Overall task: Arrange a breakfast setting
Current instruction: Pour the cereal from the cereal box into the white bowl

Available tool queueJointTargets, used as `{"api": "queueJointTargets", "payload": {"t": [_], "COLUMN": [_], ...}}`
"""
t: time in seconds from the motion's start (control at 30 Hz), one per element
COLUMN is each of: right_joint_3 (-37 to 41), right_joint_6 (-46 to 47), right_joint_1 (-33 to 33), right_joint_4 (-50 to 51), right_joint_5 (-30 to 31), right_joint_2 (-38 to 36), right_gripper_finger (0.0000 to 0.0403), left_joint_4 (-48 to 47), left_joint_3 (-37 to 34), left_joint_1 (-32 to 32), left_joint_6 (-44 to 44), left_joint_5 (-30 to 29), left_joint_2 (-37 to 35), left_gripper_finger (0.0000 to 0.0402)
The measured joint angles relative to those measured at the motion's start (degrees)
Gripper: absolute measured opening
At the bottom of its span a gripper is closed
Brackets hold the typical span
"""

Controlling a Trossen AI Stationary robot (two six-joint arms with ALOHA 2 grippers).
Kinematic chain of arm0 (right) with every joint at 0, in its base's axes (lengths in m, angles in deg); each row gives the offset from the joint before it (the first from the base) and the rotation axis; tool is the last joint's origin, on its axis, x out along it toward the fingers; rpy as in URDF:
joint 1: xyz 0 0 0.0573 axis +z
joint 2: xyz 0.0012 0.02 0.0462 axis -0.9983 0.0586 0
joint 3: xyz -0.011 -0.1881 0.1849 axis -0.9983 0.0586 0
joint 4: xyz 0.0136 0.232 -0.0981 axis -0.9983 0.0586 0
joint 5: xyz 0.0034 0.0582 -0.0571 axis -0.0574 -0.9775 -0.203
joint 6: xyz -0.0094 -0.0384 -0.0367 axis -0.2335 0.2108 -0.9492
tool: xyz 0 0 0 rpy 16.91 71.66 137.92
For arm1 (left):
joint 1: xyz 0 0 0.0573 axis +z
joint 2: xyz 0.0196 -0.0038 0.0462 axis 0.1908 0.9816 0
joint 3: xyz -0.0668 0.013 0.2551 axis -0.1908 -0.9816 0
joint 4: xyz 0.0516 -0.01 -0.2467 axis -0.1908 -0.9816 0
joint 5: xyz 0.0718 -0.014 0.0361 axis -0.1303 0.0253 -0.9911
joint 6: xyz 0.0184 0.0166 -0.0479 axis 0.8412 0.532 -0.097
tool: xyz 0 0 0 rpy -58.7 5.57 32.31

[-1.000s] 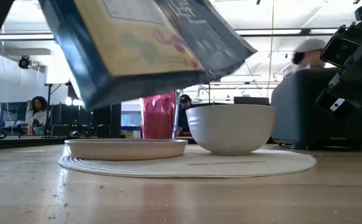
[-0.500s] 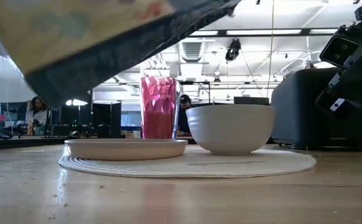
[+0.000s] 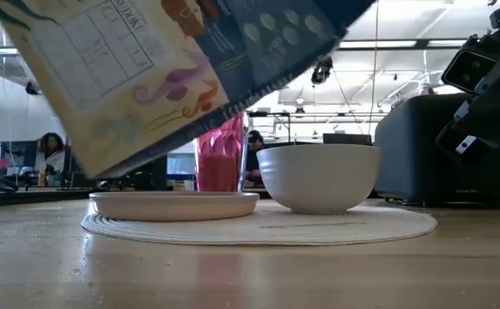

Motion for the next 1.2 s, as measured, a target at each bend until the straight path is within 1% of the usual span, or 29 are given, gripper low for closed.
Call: {"api": "queueJointTargets", "payload": {"t": [0.1,0.27,0.37,0.47,0.63,0.7,0.9,1.03,1.2], "right_joint_3": [0.0,0.0,0.0,0.0,0.0,0.0,0.0,0.0,0.0], "right_joint_6": [0.0,0.0,0.0,0.1,0.4,0.2,-0.1,0.0,2.2], "right_joint_1": [0.0,0.0,0.0,0.0,0.0,0.0,0.0,0.0,0.0], "right_joint_4": [0.0,0.0,0.0,0.0,0.0,0.0,0.0,-1.1,-6.2], "right_joint_5": [0.0,0.0,0.0,0.2,6.3,7.6,7.8,8.3,8.3], "right_joint_2": [0.0,0.0,0.0,0.0,0.0,0.0,0.0,0.0,0.0], "right_gripper_finger": [0.0095,0.0095,0.0095,0.0095,0.0095,0.0095,0.0095,0.0095,0.0095], "left_joint_4": [2.1,7.4,9.8,10.0,9.5,9.4,9.5,9.9,10.0], "left_joint_3": [-1.1,-3.6,-3.7,-3.7,-2.8,-1.9,1.3,2.0,2.0], "left_joint_1": [0.0,0.0,0.0,0.0,0.0,0.0,0.0,0.0,0.0], "left_joint_6": [0.8,3.9,4.8,5.1,3.5,3.0,3.0,3.0,2.7], "left_joint_5": [0.5,4.4,5.4,5.8,6.0,6.0,5.9,5.7,5.6], "left_joint_2": [1.7,3.9,4.9,5.0,3.8,3.2,2.9,2.9,2.9], "left_gripper_finger": [0.0000,0.0000,0.0000,0.0000,0.0000,0.0000,0.0000,0.0000,0.0000]}}
